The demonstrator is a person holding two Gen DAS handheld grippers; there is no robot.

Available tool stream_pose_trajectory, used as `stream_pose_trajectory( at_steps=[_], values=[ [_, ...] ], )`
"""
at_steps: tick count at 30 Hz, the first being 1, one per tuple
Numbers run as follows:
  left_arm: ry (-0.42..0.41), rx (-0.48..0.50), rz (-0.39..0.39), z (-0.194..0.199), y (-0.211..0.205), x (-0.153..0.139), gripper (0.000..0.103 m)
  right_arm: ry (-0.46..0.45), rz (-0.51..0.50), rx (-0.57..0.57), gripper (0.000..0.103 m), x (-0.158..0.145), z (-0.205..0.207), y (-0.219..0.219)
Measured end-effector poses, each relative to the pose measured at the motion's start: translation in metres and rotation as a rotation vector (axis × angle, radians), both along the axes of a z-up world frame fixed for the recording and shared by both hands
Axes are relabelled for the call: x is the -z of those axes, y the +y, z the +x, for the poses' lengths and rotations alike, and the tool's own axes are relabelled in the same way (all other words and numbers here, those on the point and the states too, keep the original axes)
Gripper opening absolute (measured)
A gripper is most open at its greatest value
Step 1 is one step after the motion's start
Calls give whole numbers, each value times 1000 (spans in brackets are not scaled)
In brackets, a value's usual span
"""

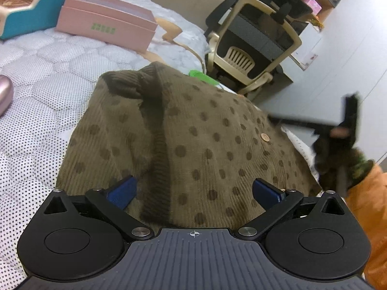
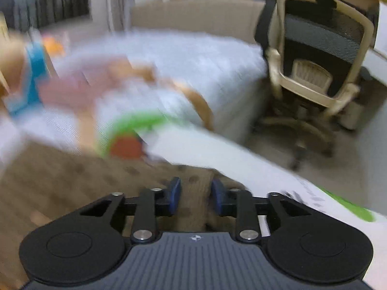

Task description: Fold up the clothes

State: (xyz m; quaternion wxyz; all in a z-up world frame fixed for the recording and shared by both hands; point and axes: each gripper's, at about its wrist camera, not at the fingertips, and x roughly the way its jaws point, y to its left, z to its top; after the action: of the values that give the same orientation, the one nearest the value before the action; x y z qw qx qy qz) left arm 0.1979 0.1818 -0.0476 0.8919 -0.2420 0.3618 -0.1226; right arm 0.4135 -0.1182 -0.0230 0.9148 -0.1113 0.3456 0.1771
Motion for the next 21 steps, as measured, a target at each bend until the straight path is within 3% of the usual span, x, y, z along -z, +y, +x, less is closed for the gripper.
stream_pose_trajectory(
  at_steps=[3, 5, 8, 11, 13, 16, 21],
  values=[
    [10, -60, -63, -5, 11, -13, 103, -48, 54, 25, 52, -13, -15, -9],
    [-53, -126, -65, -17, 20, -28, 103, -105, 96, -3, 52, -32, -39, -13],
    [-130, -244, 51, -32, 28, -44, 103, -115, 135, -116, 53, -45, -79, -17],
    [-78, -287, 128, -29, 30, -36, 103, -21, 133, -206, 58, -29, -106, -11],
    [-10, -294, 149, -23, 29, -25, 103, 22, 66, -218, 60, -4, -116, -1],
    [28, -297, 160, -26, 28, -15, 103, -53, -4, -212, 62, -6, -130, 12],
    [21, -299, 118, -32, 32, -9, 103, -152, 70, -373, 72, -40, -164, 42]
  ],
)
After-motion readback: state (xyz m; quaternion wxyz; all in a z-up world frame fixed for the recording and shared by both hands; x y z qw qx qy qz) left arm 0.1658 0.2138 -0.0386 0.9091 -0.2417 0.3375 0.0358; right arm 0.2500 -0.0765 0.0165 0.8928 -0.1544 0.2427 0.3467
